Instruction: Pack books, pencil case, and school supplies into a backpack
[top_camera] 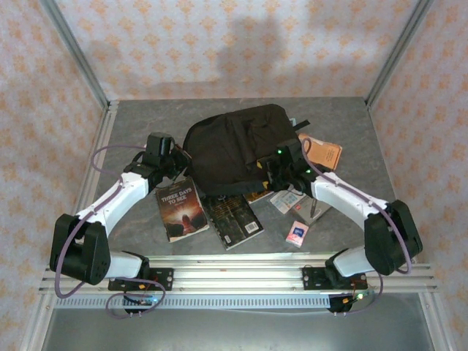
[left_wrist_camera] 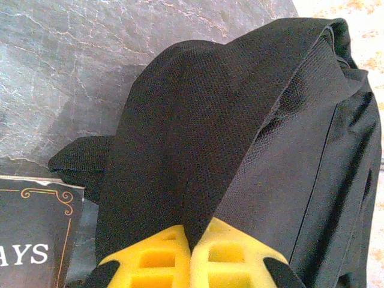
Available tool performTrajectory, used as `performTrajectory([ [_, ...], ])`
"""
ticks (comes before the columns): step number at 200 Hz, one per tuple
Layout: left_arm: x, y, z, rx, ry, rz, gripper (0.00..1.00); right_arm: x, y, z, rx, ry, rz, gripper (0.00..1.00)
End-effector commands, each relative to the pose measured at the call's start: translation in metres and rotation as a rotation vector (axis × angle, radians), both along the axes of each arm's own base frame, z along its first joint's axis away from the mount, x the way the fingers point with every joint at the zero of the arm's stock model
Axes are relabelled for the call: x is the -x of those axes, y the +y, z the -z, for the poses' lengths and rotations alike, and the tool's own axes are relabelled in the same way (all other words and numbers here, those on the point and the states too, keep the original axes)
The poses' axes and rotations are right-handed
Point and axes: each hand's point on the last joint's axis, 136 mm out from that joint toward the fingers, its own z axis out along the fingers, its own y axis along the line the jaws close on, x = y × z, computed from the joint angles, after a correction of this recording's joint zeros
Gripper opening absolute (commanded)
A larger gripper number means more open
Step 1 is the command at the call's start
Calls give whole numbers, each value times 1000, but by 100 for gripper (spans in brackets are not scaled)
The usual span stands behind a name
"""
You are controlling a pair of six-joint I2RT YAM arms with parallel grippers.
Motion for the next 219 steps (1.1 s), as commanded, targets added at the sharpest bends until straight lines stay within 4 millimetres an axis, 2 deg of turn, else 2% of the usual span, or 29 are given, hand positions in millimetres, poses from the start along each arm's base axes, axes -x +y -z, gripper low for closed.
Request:
performTrajectory([
  [1,-4,-1,-12,-9,-48,-7,0,-13,14,-14,-67,-58,17,46],
  [19,-5,-2,-14,-6,-55,-3,0,-13,13,-9,-54,-65,14,33],
  [37,-5,-2,-16,-11,-56,0,0,-12,14,-6,-51,-73,-3,32],
  [48,-5,-1,-18,-11,-60,-7,0,-9,12,-3,-38,-66,-11,36],
  [67,-5,-1,-23,-5,-70,-15,0,2,9,3,-20,-17,-18,55],
  [76,-5,0,-25,-6,-73,-18,0,10,4,8,2,31,-16,59],
  [93,-6,3,-26,-19,-71,-27,0,23,-11,11,72,85,7,58],
  [111,-6,4,-25,-27,-69,-35,0,30,-26,1,103,63,52,54],
  [128,-5,5,-22,-26,-65,-39,0,33,-31,-5,86,48,78,55],
  [148,-6,5,-20,-23,-63,-41,0,31,-23,-6,50,53,68,62],
  [196,-5,5,-20,-22,-65,-46,0,16,11,-12,-34,49,19,66],
  [219,-6,5,-22,-17,-71,-45,0,18,20,-4,-29,78,16,67],
])
